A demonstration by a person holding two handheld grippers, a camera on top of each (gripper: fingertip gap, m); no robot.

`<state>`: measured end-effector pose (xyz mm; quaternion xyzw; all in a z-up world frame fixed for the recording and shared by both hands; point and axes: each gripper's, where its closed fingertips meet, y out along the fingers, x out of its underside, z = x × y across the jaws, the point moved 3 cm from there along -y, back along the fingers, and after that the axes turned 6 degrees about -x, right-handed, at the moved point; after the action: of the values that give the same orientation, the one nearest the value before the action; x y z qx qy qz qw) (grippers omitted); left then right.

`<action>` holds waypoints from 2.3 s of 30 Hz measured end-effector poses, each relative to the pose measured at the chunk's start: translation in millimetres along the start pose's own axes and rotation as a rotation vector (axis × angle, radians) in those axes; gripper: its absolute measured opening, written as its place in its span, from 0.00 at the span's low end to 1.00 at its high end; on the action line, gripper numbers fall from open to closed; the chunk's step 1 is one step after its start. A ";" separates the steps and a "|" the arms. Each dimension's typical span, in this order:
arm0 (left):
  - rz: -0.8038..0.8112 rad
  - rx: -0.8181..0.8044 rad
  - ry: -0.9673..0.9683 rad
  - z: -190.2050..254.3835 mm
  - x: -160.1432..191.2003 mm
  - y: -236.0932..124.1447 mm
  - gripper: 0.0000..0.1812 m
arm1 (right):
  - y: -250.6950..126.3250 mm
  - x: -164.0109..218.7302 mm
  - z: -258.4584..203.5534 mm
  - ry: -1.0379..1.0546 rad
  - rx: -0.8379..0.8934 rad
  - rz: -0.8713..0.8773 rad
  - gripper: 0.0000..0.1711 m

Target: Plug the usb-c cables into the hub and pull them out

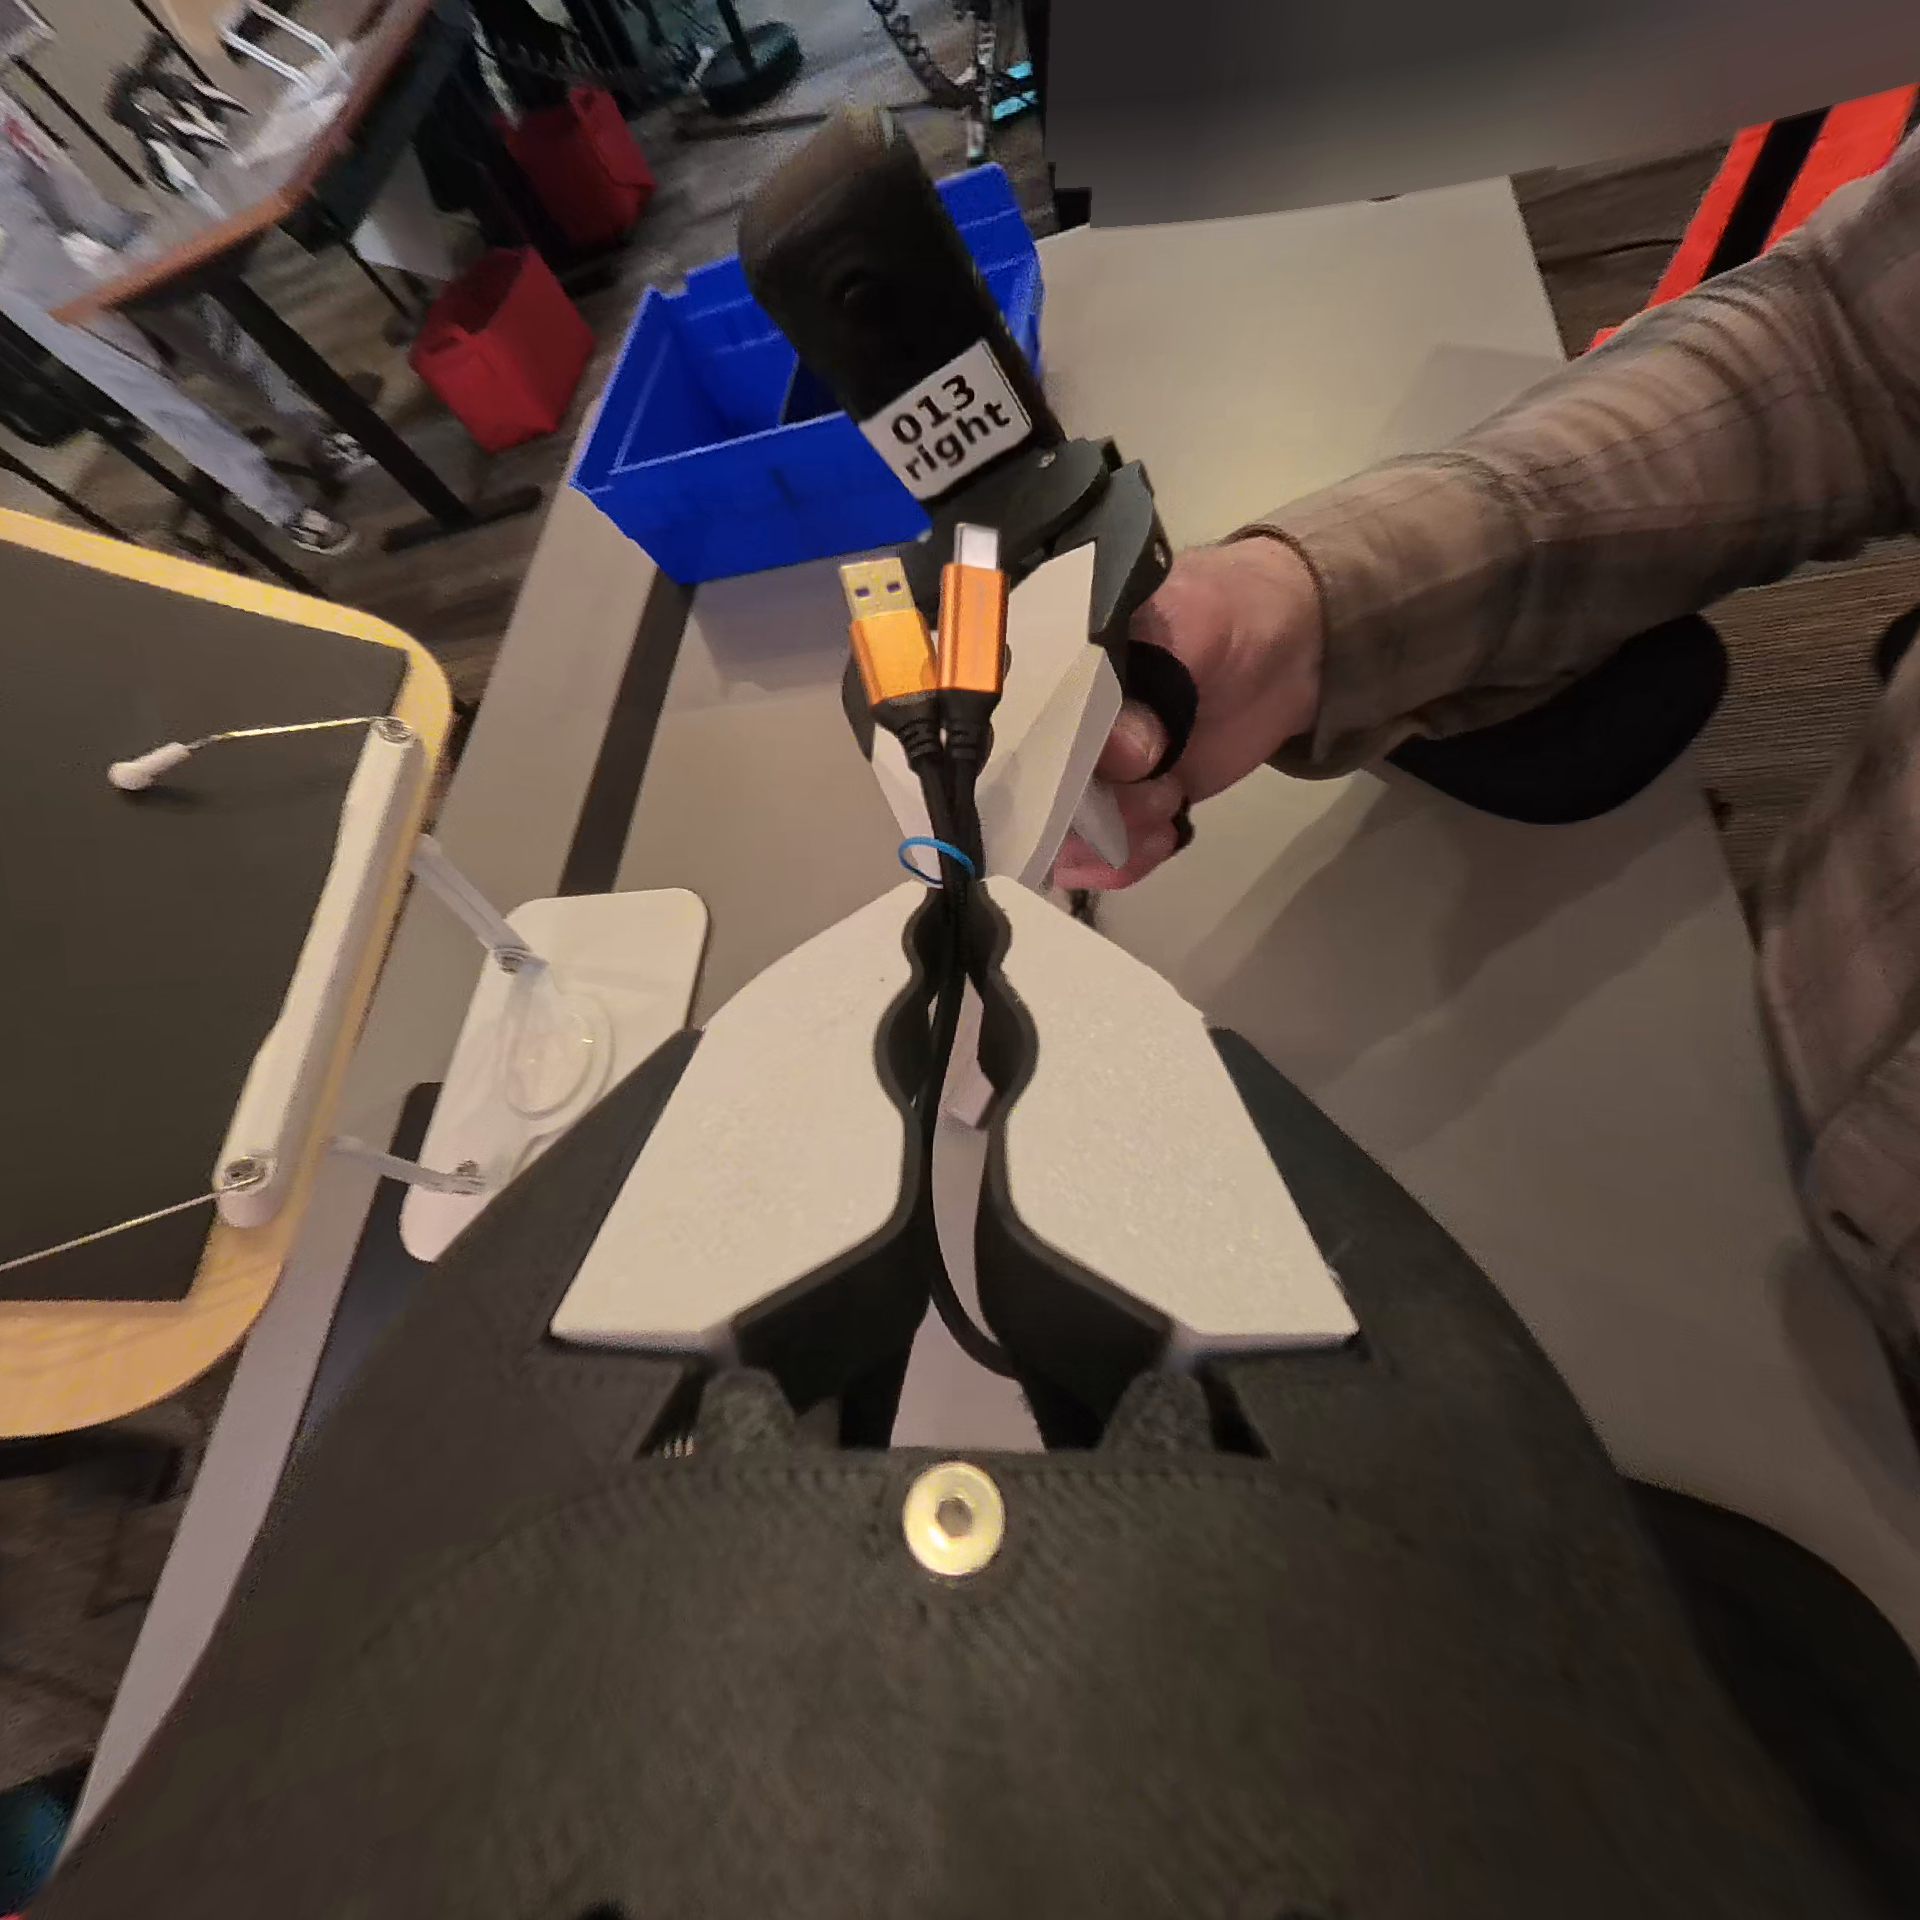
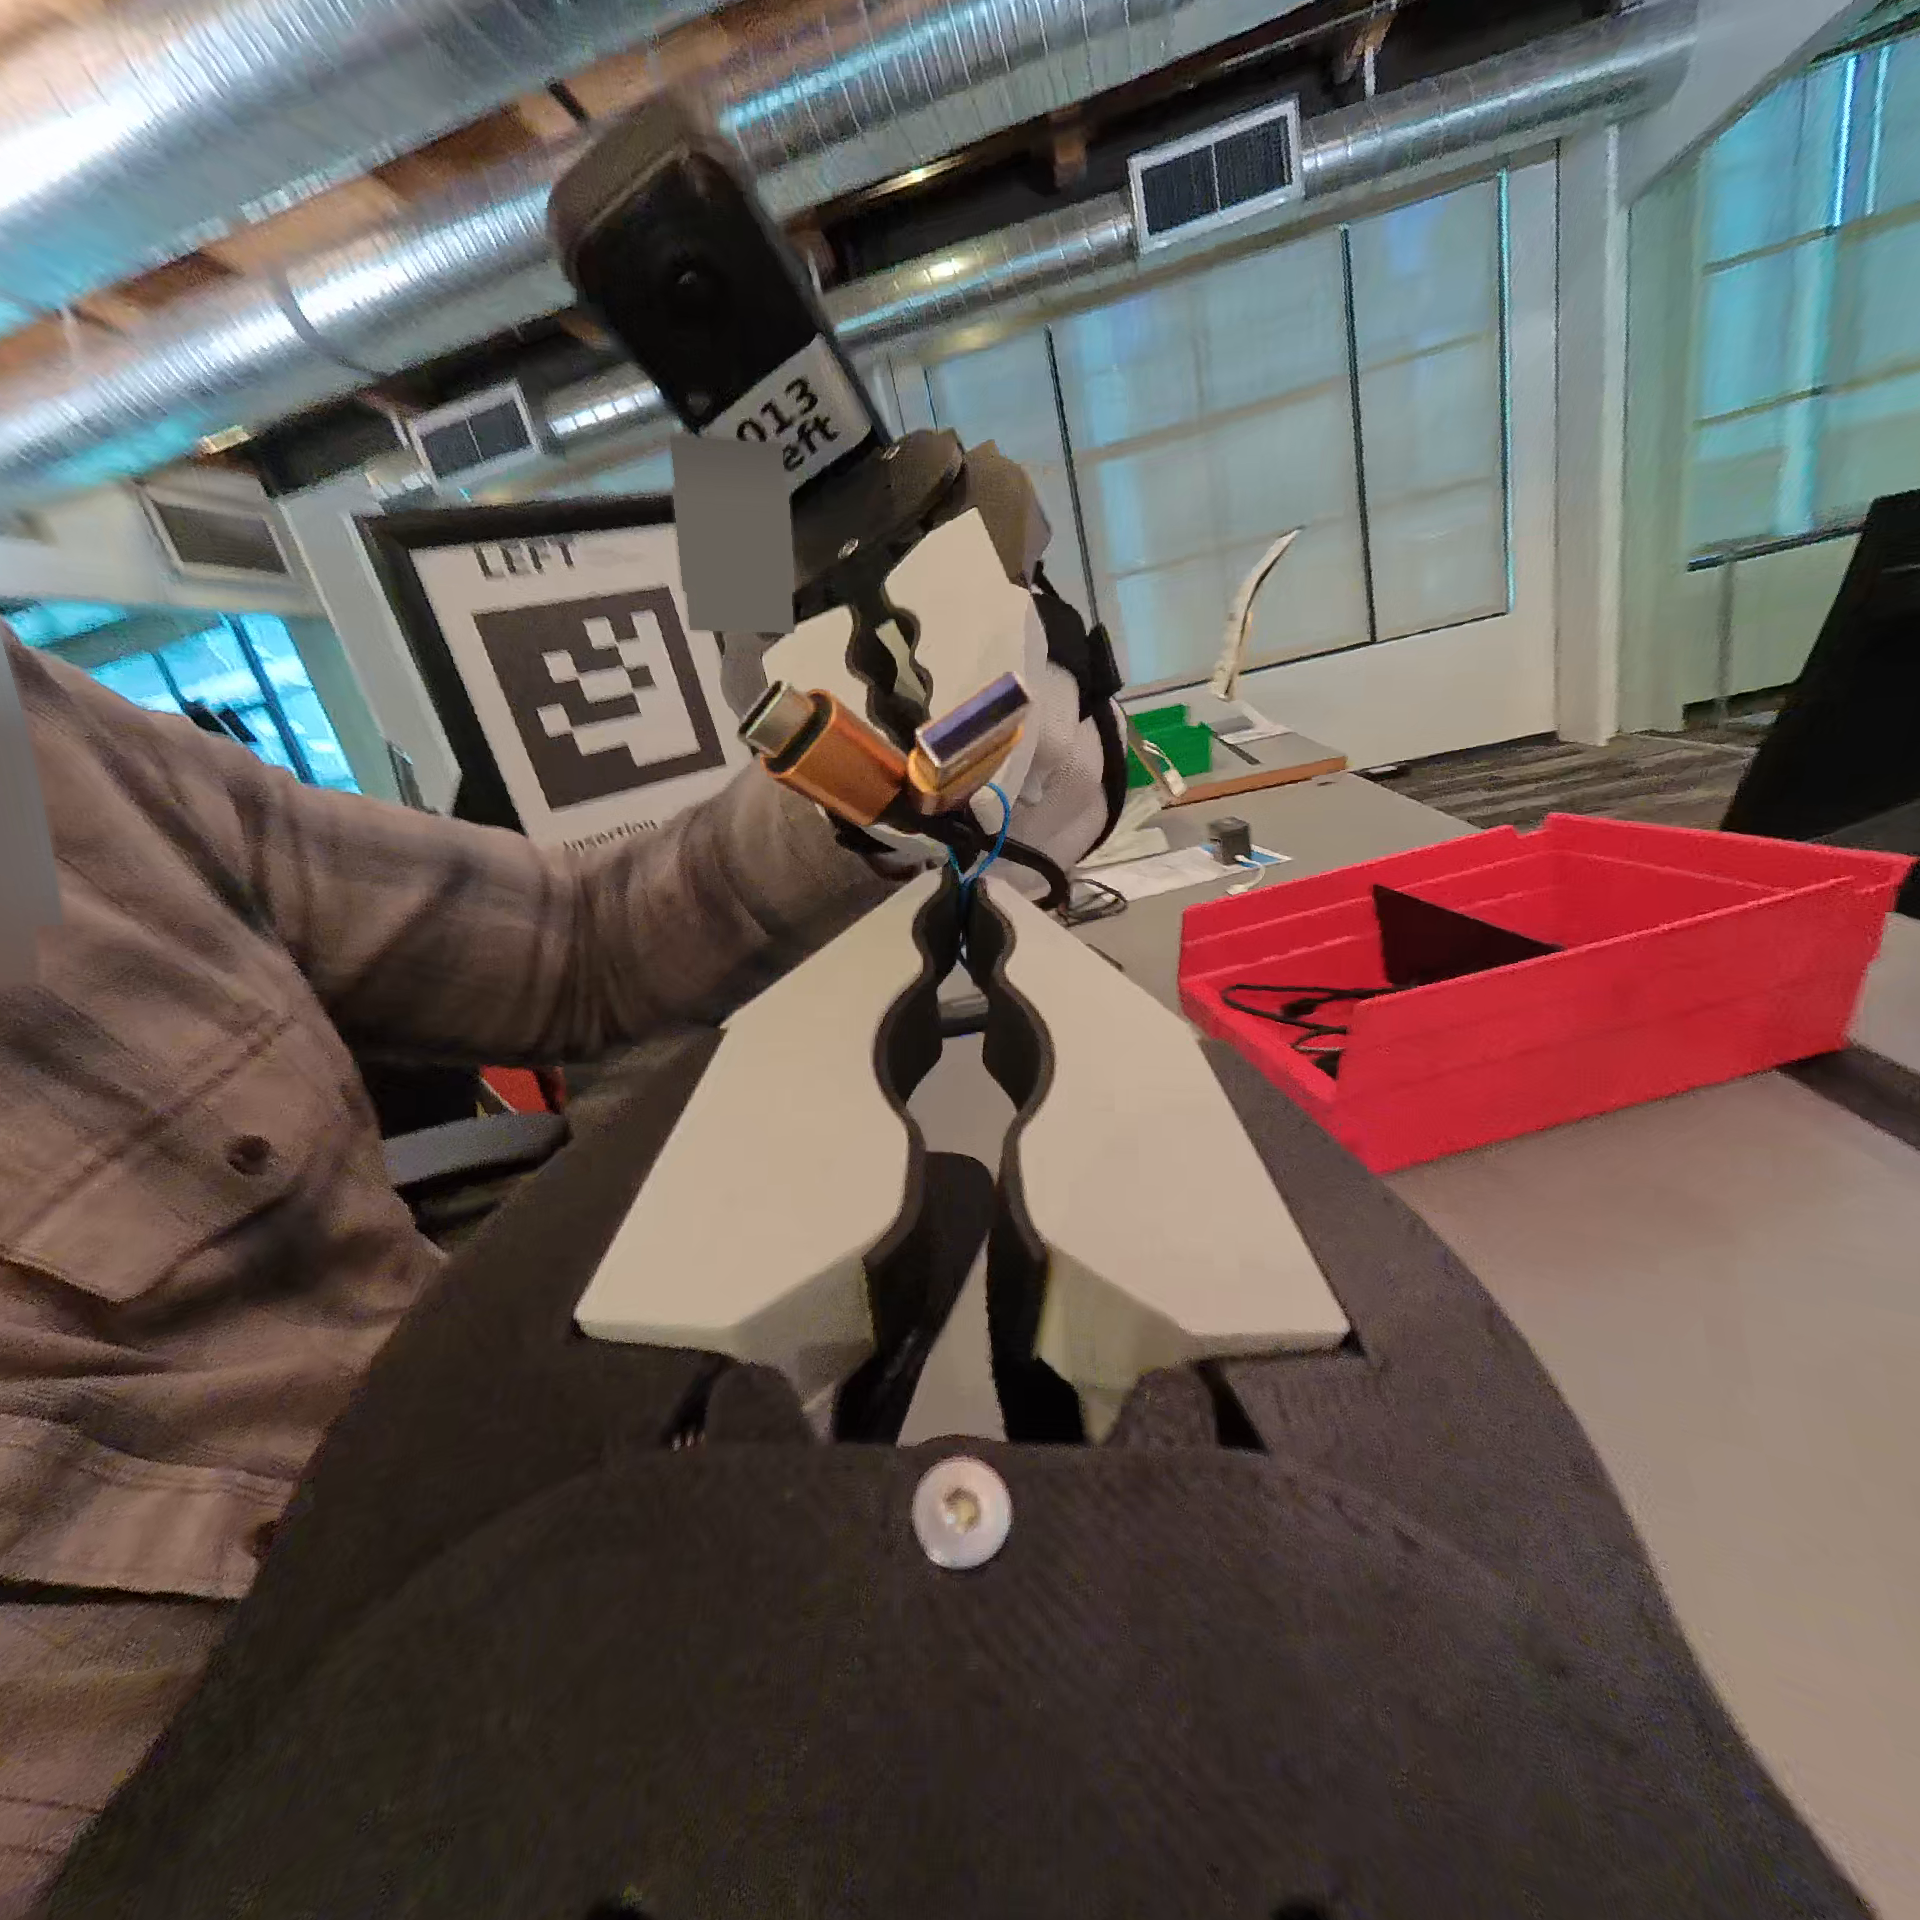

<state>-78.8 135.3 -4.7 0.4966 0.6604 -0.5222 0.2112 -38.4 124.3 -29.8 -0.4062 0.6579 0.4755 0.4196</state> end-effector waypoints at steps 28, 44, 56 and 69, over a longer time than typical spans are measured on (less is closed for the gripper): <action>0.377 0.000 -1.080 6.3 29.1 21.9 0.02 | -8.1 16.6 19.6 -0.819 0.702 -0.653 0.00; 0.277 -0.135 -0.389 33.5 1.7 6.7 0.19 | -5.9 23.8 6.4 -0.134 0.228 -0.254 0.00; 0.179 -0.081 -0.138 25.0 -2.5 -34.7 0.22 | -5.6 24.0 0.4 -0.069 0.125 -0.219 0.00; -0.140 -0.148 0.212 3.1 28.2 -27.1 0.29 | -4.1 23.7 -4.4 -0.054 0.065 -0.246 0.00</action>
<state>-115.0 145.8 -15.3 0.4849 0.7485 -0.4303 0.1395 -42.9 115.9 -52.4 -0.4572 0.6064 0.4097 0.5053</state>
